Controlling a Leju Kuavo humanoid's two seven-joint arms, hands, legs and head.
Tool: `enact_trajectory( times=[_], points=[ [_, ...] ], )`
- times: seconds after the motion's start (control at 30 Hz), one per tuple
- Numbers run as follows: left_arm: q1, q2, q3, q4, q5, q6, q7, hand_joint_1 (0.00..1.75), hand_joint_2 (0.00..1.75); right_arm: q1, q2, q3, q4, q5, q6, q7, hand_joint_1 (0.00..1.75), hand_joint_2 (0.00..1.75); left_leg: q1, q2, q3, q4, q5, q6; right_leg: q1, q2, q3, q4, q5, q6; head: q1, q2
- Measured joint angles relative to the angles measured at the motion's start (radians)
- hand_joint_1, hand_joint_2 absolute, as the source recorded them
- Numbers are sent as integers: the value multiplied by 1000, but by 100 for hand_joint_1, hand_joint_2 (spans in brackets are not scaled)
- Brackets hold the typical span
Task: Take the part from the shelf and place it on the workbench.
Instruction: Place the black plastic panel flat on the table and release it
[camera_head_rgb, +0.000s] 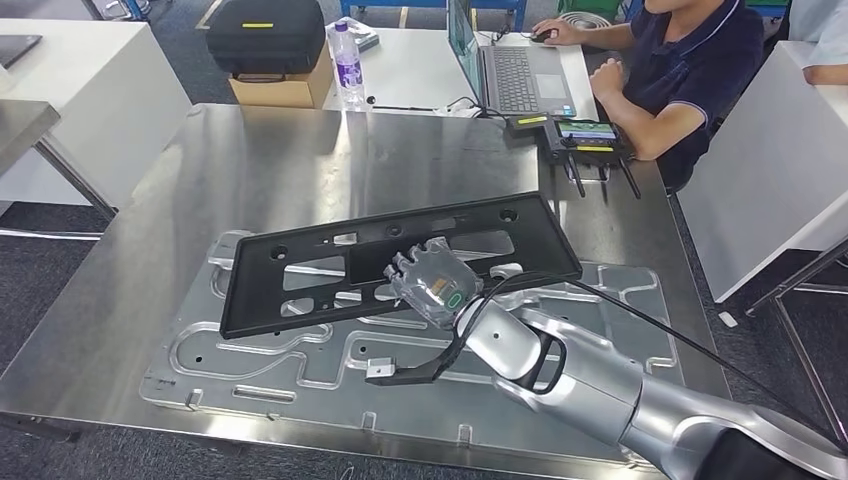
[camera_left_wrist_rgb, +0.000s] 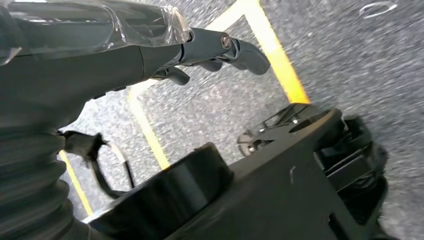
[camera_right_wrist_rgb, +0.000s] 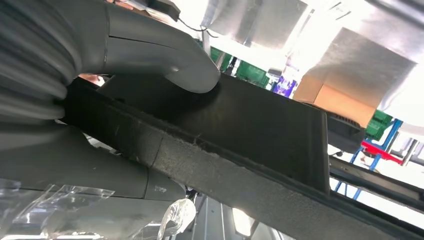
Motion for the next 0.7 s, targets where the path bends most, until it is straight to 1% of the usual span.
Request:
enact_trajectory(
  times=[0.03,0.07,0.1,0.13,0.17,0.2,0.27,0.3,0.33,0.37,0.4,0.43,0.47,0.5,0.53,0.57,0.6,0.63,0.67,0.7],
  points=[
    [-1,0,0,0,0,0,0,0,175,1,1,0,0,0,0,0,175,175,2,2,5,-27,30,-3,-1,0,7,0,-5,2,0,0],
    [0,0,0,0,-1,0,2,0,175,2,1,0,0,-1,0,0,175,175,5,4,26,-90,76,-5,-3,1,16,0,-11,6,0,0],
    [2,0,0,0,-1,0,3,0,175,2,2,0,0,-1,0,0,175,175,7,7,54,-160,116,-6,-3,2,25,0,-18,10,0,0],
    [4,0,0,0,-2,0,4,0,175,0,2,0,0,-1,0,0,175,175,6,9,81,-225,143,-4,-2,3,31,1,-23,16,0,0],
    [5,0,1,0,-2,0,5,0,175,-1,2,0,0,-1,0,1,175,175,5,10,98,-265,155,2,-1,4,33,1,-26,20,0,0],
    [6,0,1,0,-1,0,6,0,175,-2,2,0,0,-2,0,1,175,175,3,10,105,-281,151,8,1,4,33,0,-29,25,0,0],
    [6,0,1,0,0,1,6,0,175,-3,2,0,0,-4,1,6,175,175,1,8,109,-288,145,23,0,2,33,0,-33,34,1,0],
    [6,0,1,0,-1,1,6,0,175,-3,2,-1,0,-5,2,11,175,175,1,7,113,-290,143,29,-1,1,33,9,-40,39,2,0],
    [6,0,1,0,-1,2,6,0,175,-5,2,-1,0,-6,4,16,175,175,2,6,119,-292,140,36,-3,0,23,36,-54,44,2,0],
    [6,0,1,0,0,2,6,0,175,-6,2,-2,0,-8,8,22,175,175,3,6,126,-294,138,42,-4,0,1,86,-75,47,3,0],
    [6,0,1,0,0,3,6,0,175,-5,1,-2,1,-9,12,27,175,175,2,6,131,-294,133,48,-5,0,-35,156,-100,50,3,0],
    [6,0,1,0,0,3,6,0,175,-5,1,-2,1,-10,16,32,175,175,1,6,136,-294,129,52,-5,0,-78,233,-125,52,4,0],
    [7,0,1,0,0,3,6,0,175,-3,0,-2,3,-11,20,35,175,175,-1,5,142,-294,125,54,-5,0,-119,293,-137,52,4,0],
    [8,0,1,0,0,3,6,0,175,-1,-1,-2,4,-12,23,38,175,175,-2,4,148,-294,120,55,-5,0,-145,320,-130,51,4,0],
    [9,0,1,0,0,4,6,0,175,-1,-2,-2,5,-13,25,41,175,175,-3,3,155,-294,114,55,-4,0,-152,306,-103,47,4,0],
    [9,0,1,0,0,4,6,0,175,-1,-3,-3,6,-14,29,46,175,175,-4,1,164,-294,108,54,-4,1,-138,252,-60,42,4,0],
    [9,0,1,0,0,4,6,0,175,-2,-3,-3,7,-16,34,52,175,175,-4,0,172,-294,102,52,-2,1,-110,175,-12,36,4,0],
    [9,-1,1,0,0,4,6,0,175,-4,-3,-3,8,-18,39,59,175,175,-7,-1,179,-293,95,48,2,1,-80,101,21,29,4,0],
    [8,-1,1,0,1,4,6,0,175,-6,-4,-4,9,-20,45,65,175,175,-8,-2,182,-293,89,44,5,1,-58,49,40,24,4,0],
    [8,-1,1,0,1,4,6,0,175,-8,-4,-5,10,-22,50,72,175,175,-10,-3,183,-292,85,40,7,1,-47,21,46,21,4,0]
  ],
)
